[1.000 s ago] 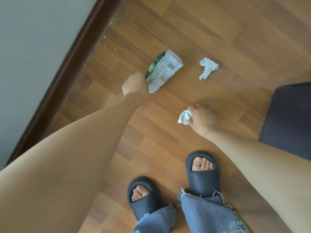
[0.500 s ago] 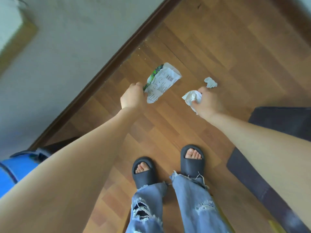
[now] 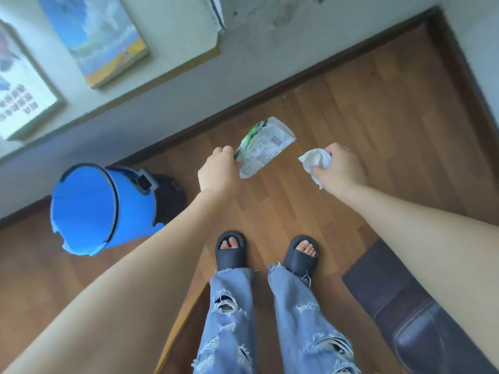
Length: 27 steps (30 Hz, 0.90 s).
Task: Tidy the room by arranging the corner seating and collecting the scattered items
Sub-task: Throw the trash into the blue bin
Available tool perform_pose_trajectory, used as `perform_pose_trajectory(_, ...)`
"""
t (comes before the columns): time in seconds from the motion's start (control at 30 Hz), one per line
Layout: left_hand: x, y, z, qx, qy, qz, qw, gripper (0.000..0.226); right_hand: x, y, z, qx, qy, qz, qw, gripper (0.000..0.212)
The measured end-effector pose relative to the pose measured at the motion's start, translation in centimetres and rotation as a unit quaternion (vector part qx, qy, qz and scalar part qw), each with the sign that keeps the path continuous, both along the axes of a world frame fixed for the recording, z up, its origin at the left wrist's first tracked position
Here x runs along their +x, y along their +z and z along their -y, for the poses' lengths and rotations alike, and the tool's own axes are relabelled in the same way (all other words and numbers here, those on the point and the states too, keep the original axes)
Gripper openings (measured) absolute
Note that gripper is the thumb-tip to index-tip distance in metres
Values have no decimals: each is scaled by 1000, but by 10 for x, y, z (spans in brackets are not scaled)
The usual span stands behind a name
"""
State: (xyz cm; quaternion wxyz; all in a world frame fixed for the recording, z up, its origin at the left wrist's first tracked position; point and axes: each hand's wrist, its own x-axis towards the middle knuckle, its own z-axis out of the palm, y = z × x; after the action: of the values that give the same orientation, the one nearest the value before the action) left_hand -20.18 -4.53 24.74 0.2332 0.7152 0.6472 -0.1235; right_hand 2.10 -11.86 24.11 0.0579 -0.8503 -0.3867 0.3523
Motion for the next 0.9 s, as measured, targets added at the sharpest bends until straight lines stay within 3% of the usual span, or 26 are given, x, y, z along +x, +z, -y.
perform_pose_trajectory(0.53,-169,62,52,35,251,3,967,18,-152,57,-53,7,167,-33,985,21)
perform_pose_trajectory(0.9,-278,78,58,49,326,8,944,16,-292,71,-90,10,276,-54,960,21)
